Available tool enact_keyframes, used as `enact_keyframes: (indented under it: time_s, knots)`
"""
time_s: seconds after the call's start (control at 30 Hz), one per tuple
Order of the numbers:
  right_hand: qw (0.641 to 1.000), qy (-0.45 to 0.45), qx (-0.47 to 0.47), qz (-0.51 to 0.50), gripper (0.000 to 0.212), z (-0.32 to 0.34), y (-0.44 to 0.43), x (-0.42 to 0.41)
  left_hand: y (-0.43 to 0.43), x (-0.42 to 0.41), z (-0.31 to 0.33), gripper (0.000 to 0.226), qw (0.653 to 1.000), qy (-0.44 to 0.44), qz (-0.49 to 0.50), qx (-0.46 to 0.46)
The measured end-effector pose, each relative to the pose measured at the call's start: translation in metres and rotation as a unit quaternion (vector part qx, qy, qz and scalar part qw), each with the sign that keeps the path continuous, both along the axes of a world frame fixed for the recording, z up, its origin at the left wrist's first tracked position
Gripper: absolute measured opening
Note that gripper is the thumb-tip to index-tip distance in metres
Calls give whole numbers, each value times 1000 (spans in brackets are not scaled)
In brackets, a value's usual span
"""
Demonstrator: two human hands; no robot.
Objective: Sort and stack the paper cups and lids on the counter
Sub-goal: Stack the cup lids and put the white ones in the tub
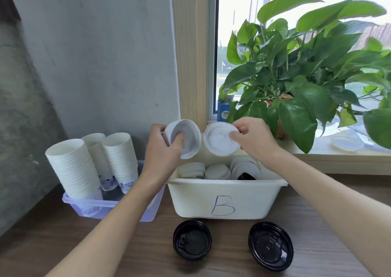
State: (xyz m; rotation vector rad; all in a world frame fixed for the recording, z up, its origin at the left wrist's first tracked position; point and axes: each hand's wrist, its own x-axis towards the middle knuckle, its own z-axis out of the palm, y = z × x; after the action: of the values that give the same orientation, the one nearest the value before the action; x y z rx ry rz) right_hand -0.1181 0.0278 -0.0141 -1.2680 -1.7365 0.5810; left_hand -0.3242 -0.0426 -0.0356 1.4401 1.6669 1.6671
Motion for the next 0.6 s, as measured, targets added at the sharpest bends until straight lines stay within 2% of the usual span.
enact_keyframes:
  time_s: [0.1, 0.23, 0.33, 0.4, 0.47, 0.6]
  knots:
    - [996, 85, 29, 22, 10, 17, -30, 2, -20, 8, 8, 23, 999, -37, -20, 35]
    - [985, 146, 54, 76, 12, 26, -74, -5, -48, 23, 13, 22, 998, -32, -53, 21]
    - [982, 145, 69, 97, 10, 22, -100, -8, -73, 40, 17, 24, 991, -102, -86, 15]
    - [982, 134, 79, 103, 11, 16, -115, -8, -89, 49, 19, 43, 975, -180, -132, -7]
    - [984, 119, 90, 98, 13, 8, -128, -8, -101, 53, 14, 58, 970, -177, -164, -15]
    - [986, 110, 78, 100, 12, -4, -148, -8, -120, 57, -1, 35, 983, -128, -134, 16]
